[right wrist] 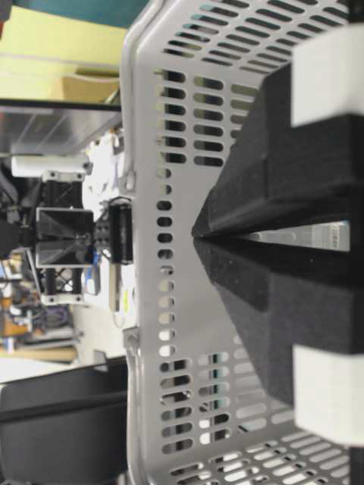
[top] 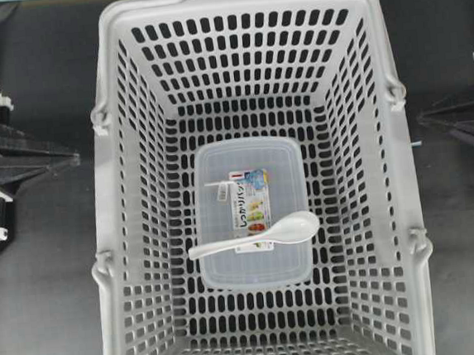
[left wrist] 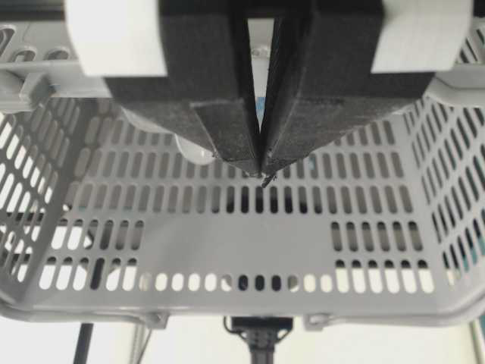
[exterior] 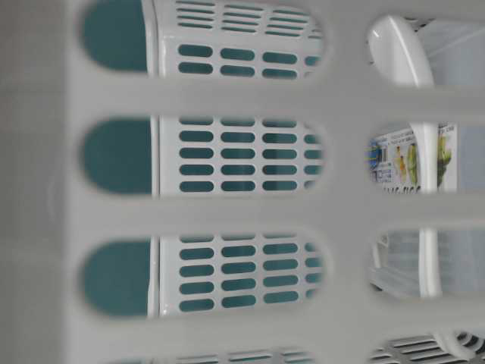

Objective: Pick up the chinese spoon from the shopping basket with the left arm.
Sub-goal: 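Move the left gripper over the basket toward the white spoon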

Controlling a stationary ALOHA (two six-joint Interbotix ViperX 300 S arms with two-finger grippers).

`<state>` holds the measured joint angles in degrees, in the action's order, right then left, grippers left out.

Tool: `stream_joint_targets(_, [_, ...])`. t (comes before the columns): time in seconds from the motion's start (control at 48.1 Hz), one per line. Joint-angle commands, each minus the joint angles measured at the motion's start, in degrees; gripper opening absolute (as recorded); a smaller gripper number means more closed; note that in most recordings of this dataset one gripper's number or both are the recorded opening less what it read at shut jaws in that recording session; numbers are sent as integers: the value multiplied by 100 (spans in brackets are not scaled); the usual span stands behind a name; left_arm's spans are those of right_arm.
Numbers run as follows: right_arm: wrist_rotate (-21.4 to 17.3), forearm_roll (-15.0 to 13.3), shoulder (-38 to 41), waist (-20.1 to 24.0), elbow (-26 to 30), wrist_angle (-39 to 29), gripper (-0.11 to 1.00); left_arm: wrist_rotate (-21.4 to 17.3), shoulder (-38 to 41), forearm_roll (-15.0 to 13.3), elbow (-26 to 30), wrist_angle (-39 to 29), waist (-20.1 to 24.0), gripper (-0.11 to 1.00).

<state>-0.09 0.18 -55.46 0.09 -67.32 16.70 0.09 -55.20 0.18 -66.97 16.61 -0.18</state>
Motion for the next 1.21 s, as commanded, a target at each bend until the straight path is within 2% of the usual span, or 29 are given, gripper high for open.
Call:
stream_joint_targets(0.0, [-35, 26, 35, 35, 44, 26, 0, 88, 18, 237, 404, -264, -18, 6])
stream_joint_targets(0.083, [-44, 35, 18, 53, 35, -44, 6, 105, 62, 237, 782, -817, -70, 0])
stream_joint_targets(0.145, [-97, 35, 18, 97, 44, -105, 0, 105, 167, 237, 1081, -1213, -132, 0])
stream_joint_targets(0.291, [-229, 26, 9, 158, 44, -158, 0, 97, 703, 237, 1828, -2109, -352, 0])
stream_joint_targets(0.478, [-237, 35, 0, 167, 44, -158, 0, 105, 1854, 229, 2892, -3252, -580, 0])
stream_joint_targets(0.894, [-246, 35, -35, 193, 53, -167, 2, 176, 4368, 237, 5080, -5467, -650, 0])
stream_joint_targets(0.977, [-246, 35, -35, 193, 53, -158, 7, 237, 4755, 237, 5388, -5783, -659, 0])
stream_joint_targets(1.122, [-246, 35, -44, 193, 44, -132, 32, 554, 5414, 237, 5783, -6021, -650, 1])
stream_joint_targets(1.185, [-246, 35, -53, 193, 44, -132, 45, 738, 5625, 237, 5871, -6047, -650, 9])
